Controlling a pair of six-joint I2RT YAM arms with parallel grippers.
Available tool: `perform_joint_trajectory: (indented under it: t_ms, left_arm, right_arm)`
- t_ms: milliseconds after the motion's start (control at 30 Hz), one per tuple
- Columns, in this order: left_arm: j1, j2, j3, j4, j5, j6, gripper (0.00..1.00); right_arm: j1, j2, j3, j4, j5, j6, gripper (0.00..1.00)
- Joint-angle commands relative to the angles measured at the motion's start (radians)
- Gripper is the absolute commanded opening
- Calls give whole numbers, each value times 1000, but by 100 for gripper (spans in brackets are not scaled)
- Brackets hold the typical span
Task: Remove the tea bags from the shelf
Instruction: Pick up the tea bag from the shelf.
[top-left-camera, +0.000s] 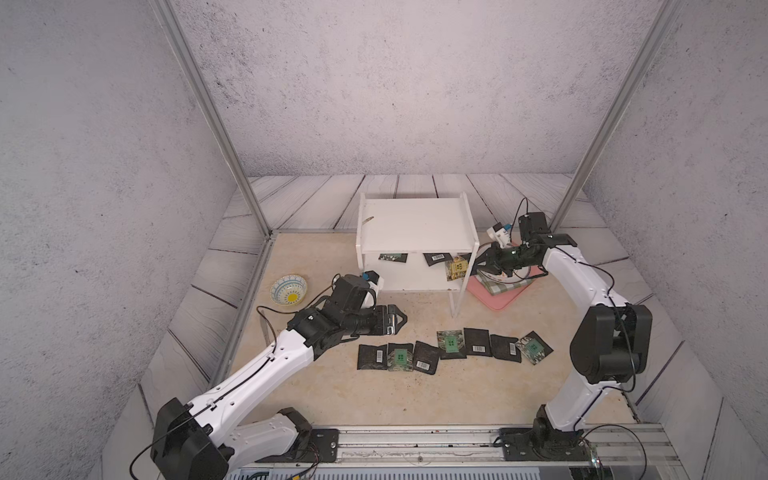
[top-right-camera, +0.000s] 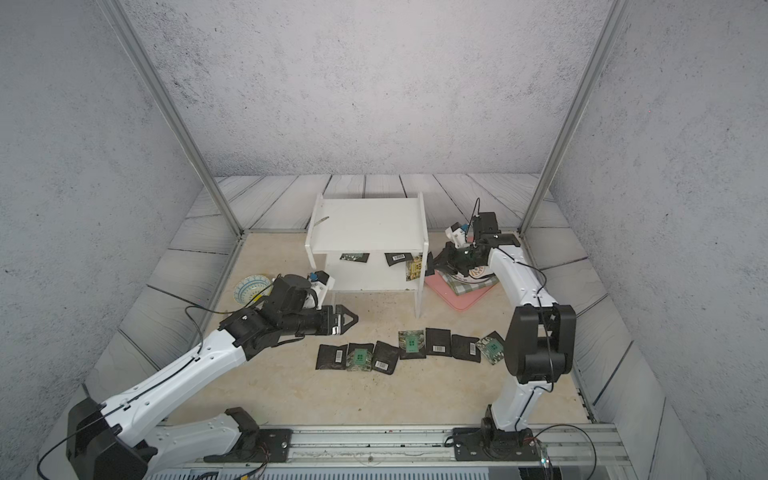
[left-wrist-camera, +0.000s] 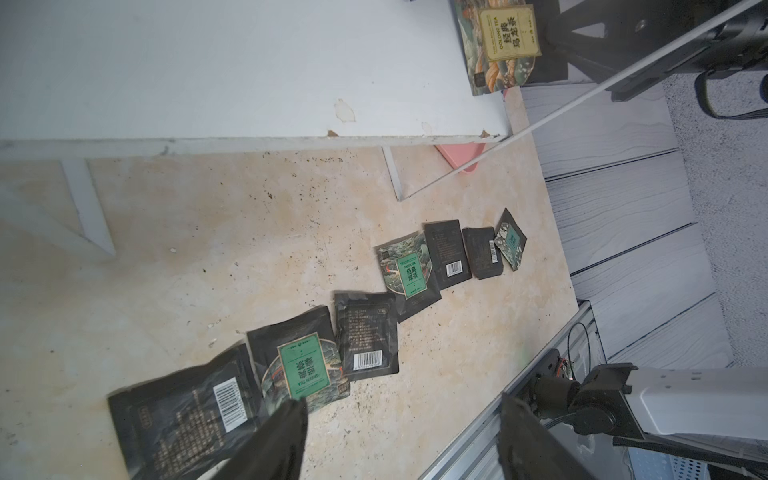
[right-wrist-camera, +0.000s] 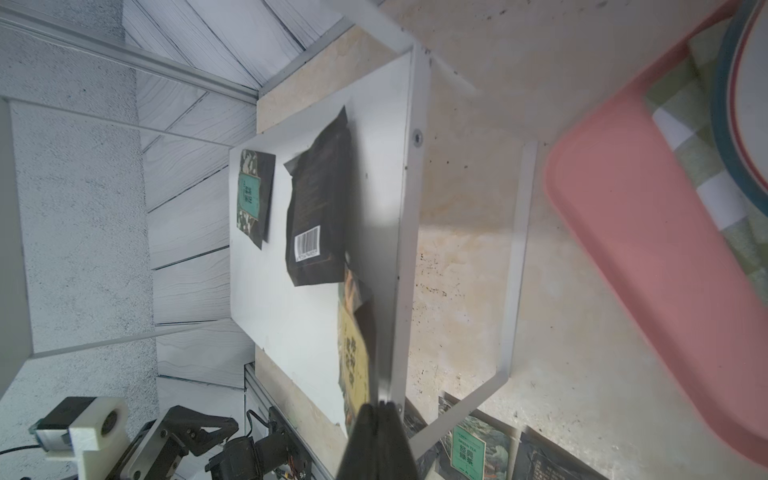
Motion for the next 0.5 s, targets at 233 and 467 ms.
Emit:
perform_joint_trajectory:
  t_ms: [233, 467]
  left_arm:
    - [-5, -36, 13, 10, -28, -1, 76]
    - [-5, -35, 50, 1, -28, 5, 76]
  right_arm:
    - [-43, -97, 15, -30, 26, -15, 3]
    - [-68, -181, 15, -56, 72, -15, 2]
